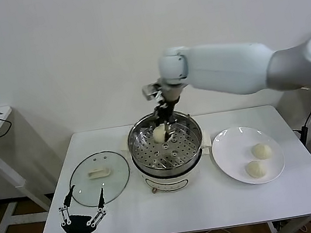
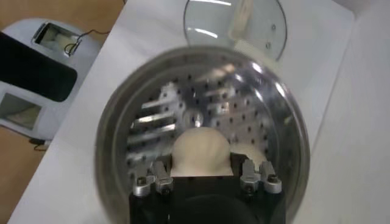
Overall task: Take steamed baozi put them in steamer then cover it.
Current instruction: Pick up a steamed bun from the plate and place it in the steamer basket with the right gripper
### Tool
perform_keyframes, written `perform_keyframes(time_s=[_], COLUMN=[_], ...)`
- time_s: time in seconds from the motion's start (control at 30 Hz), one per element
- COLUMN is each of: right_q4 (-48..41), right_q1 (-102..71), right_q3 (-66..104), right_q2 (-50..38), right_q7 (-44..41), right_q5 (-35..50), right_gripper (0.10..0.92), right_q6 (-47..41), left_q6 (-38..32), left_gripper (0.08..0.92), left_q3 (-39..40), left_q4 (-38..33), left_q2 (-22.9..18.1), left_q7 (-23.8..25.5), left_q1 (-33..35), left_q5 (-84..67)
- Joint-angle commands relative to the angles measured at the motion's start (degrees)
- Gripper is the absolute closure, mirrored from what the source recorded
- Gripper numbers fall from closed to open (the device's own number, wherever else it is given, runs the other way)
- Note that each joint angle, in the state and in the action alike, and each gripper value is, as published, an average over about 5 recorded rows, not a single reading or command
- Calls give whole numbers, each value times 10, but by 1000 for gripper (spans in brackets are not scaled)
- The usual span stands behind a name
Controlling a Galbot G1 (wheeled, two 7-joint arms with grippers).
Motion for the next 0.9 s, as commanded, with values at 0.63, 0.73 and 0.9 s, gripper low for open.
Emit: perform_keyframes(time_s=[0.63,0.73,0.9], right_q4=[-74,-71,-46], right_q1=[-82,-84,-68], right_q3=[-13,-11,3], right_q2=[81,78,52], right_q7=[69,70,64], right_q5=[-6,-8,-15], right_gripper=[368,356,277], right_q6=[-12,-11,-10], left_q6=[-11,-11,-10], left_gripper=[177,177,177], left_q3=[-9,-10,-12], left_q4=[10,8,6], left_q2=[-1,-2,-2], left_q7=[-2,-2,-3], left_q1=[-2,-1,1], left_q5=[-1,-1,-1])
